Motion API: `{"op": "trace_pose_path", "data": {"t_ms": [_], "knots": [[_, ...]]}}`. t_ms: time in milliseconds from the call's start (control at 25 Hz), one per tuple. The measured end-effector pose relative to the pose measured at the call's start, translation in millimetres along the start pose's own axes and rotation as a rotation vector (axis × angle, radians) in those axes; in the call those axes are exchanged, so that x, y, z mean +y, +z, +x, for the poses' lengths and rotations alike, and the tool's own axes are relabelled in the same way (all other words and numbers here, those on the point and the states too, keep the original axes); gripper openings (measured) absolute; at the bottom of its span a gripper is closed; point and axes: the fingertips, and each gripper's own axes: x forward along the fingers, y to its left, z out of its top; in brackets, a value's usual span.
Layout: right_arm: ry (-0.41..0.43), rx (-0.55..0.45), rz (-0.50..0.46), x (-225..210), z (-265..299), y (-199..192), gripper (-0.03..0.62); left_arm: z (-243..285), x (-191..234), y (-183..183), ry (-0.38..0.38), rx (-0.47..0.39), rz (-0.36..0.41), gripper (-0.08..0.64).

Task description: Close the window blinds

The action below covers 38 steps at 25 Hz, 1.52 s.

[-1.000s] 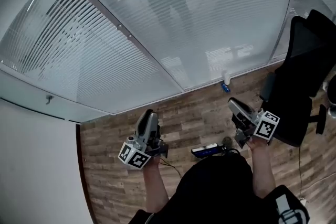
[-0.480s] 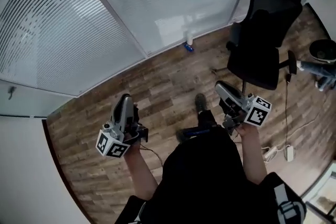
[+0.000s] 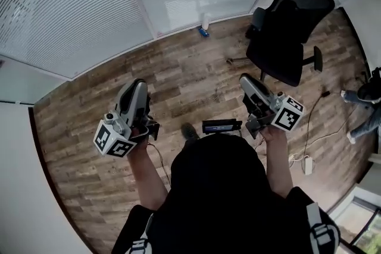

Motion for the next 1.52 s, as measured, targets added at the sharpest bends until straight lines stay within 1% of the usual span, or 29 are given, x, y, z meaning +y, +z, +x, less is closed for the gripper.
{"op": "trace_pose_path", "data": {"t_ms": [80, 160, 280, 400, 560, 640, 840, 920, 1000, 1080, 1200, 1400, 1520], "knots": [[0.028, 0.017, -0.007, 8.7, 2.3, -0.6, 0.052, -3.3, -7.6, -3.4, 0.006, 0.012, 0.009, 0.025], [0.05, 0.028, -0.026, 18.3, -4.3, 0.6, 0.052, -1.0, -15.8, -11.8, 0.016, 0.024, 0.002, 0.025], [0.048, 0.016, -0.04, 24.2, -37.8, 4.5, 0.052, 14.8, -43.4, -35.1, -0.007, 0.059, -0.015, 0.025], [0.018, -0.023, -0.016, 17.2, -84.5, 6.5, 0.052, 31.5, -84.6, -65.5, -0.046, 0.142, -0.006, 0.025], [0.009, -0.074, 0.006, 14.4, -156.1, 10.4, 0.052, 42.6, -154.2, -108.2, -0.071, 0.268, 0.072, 0.025], [0.009, -0.072, 0.023, 6.4, -169.2, 5.7, 0.052, 40.9, -165.6, -124.0, -0.06, 0.302, 0.09, 0.025], [0.033, -0.02, 0.072, -0.5, -194.4, -14.8, 0.052, 18.4, -193.8, -147.9, 0.014, 0.33, 0.071, 0.025], [0.051, -0.01, 0.077, -0.2, -197.4, -17.6, 0.052, 9.0, -202.1, -149.5, 0.041, 0.334, 0.075, 0.025], [0.067, -0.011, 0.075, 2.8, -196.8, -18.8, 0.052, 0.8, -207.8, -143.9, 0.051, 0.327, 0.082, 0.025], [0.079, -0.026, 0.065, 7.8, -192.7, -17.8, 0.052, -2.8, -208.5, -133.4, 0.047, 0.316, 0.095, 0.025], [0.084, -0.061, 0.038, 17.6, -184.0, -13.9, 0.052, -1.9, -204.4, -119.3, 0.018, 0.308, 0.119, 0.025], [0.05, -0.107, 0.013, 38.9, -171.9, -18.7, 0.052, -6.0, -193.7, -101.7, -0.027, 0.332, 0.127, 0.023], [0.008, -0.103, -0.001, 46.6, -164.9, -29.8, 0.052, -17.7, -182.8, -96.7, -0.044, 0.329, 0.092, 0.023]]}}
